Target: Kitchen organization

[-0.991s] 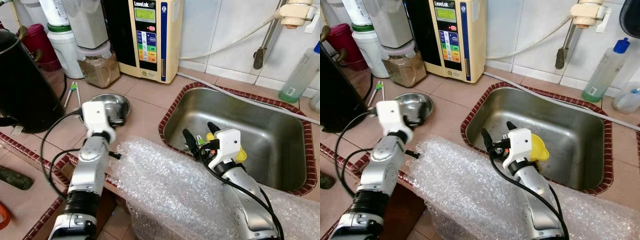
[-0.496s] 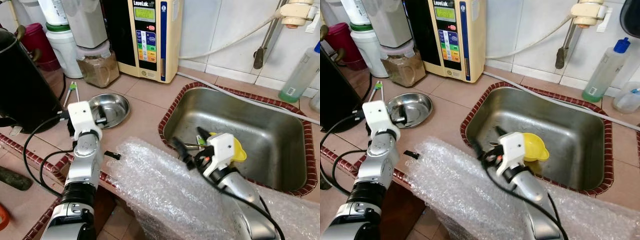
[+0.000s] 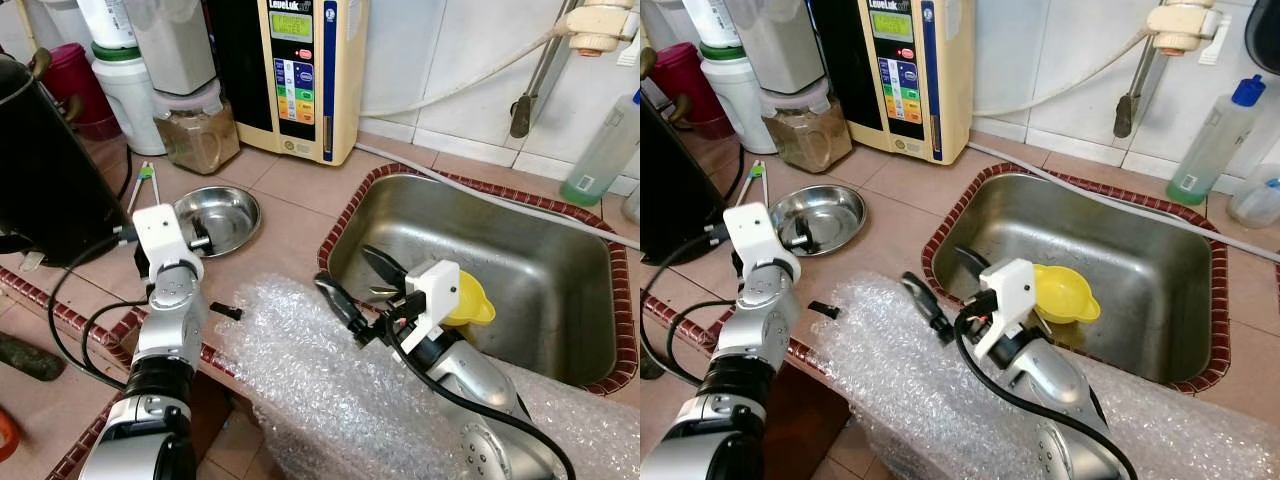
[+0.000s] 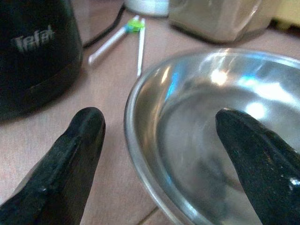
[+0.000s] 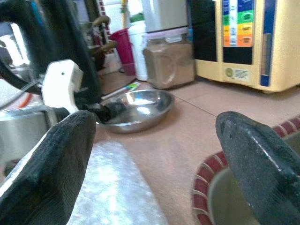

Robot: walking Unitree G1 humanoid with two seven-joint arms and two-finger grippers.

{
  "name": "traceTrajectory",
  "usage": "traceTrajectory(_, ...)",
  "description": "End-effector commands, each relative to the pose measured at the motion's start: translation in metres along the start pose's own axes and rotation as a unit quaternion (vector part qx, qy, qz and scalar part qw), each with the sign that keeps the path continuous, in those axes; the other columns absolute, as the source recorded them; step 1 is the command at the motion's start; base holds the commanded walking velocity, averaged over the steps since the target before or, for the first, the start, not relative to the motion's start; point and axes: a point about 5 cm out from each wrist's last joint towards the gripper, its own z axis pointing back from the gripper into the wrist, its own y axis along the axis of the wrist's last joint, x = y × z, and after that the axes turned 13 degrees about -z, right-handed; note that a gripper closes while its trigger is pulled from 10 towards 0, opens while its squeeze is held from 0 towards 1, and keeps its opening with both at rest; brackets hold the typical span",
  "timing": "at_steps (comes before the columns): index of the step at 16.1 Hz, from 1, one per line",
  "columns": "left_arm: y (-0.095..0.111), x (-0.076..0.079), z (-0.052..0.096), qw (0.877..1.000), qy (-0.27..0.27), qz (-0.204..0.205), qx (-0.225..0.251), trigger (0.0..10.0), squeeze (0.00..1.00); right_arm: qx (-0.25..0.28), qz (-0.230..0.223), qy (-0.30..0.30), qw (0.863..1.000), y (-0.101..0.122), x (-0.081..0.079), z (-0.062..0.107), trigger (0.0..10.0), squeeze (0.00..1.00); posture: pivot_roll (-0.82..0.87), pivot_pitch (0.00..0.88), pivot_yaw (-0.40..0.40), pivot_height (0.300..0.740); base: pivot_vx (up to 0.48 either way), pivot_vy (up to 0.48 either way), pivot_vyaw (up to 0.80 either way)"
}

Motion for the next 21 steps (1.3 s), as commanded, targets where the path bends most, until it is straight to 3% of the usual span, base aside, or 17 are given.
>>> traceTrajectory(1,0.001,-0.001,-0.003,1.000,0.007,0.015,-0.017,10.0,0.00,0.000,0.000,0.017,1.000,0.003,-0.005,-0.001,10.0,0.00,0.01,0.070,0.059,0.740,0.000,0.000,0.00)
traceTrajectory(5,-0.003,0.000,-0.005,0.998,0.002,0.039,-0.049,10.0,0.00,-0.018,-0.012,0.058,0.998,0.003,-0.017,-0.001,10.0,0.00,0.01,0.070,0.057,0.740,0.000,0.000,0.00)
traceTrajectory(6,-0.004,0.002,-0.006,0.997,-0.004,0.043,-0.057,9.3,0.00,-0.028,-0.021,0.076,0.996,0.003,-0.022,-0.001,10.0,0.00,0.01,0.070,0.057,0.740,0.000,0.000,0.00)
traceTrajectory(7,-0.004,0.002,-0.007,0.997,-0.007,0.043,-0.058,6.2,0.00,-0.033,-0.024,0.083,0.996,0.002,-0.023,0.000,10.0,0.00,0.01,0.070,0.057,0.740,0.000,0.000,0.00)
traceTrajectory(9,-0.003,0.004,-0.009,0.997,-0.020,0.042,-0.069,2.4,0.00,-0.041,-0.027,0.087,0.995,0.001,-0.023,0.000,10.0,0.00,0.01,0.069,0.058,0.740,0.000,0.000,0.00)
traceTrajectory(10,-0.003,0.004,-0.009,0.996,-0.022,0.041,-0.073,1.7,0.00,-0.043,-0.027,0.087,0.995,0.001,-0.023,0.001,10.0,0.00,0.01,0.069,0.058,0.740,0.000,0.000,0.00)
traceTrajectory(11,-0.003,0.004,-0.010,0.995,-0.028,0.046,-0.083,0.0,0.00,-0.047,-0.030,0.089,0.994,0.000,-0.024,0.001,10.0,0.00,0.01,0.070,0.059,0.740,0.000,0.000,0.00)
traceTrajectory(12,-0.001,0.004,-0.011,0.993,-0.045,0.072,-0.085,0.0,0.00,-0.053,-0.033,0.094,0.994,0.000,-0.024,0.002,10.0,0.00,0.02,0.071,0.059,0.740,0.000,0.000,0.00)
traceTrajectory(14,0.000,0.005,-0.012,0.992,-0.054,0.070,-0.087,0.0,0.00,-0.059,-0.035,0.098,0.993,-0.001,-0.025,0.003,10.0,0.00,0.02,0.071,0.059,0.740,0.000,0.000,0.00)
traceTrajectory(16,0.000,0.006,-0.012,0.993,-0.071,0.033,-0.085,0.0,0.00,-0.075,-0.036,0.104,0.991,-0.003,-0.024,0.004,10.0,0.00,0.02,0.071,0.059,0.740,0.000,0.000,0.00)
traceTrajectory(21,0.007,0.005,-0.009,0.992,-0.095,-0.004,-0.077,0.0,0.00,-0.079,-0.035,0.100,0.991,-0.002,-0.022,0.005,10.0,0.00,0.02,0.070,0.060,0.740,0.000,0.000,0.00)
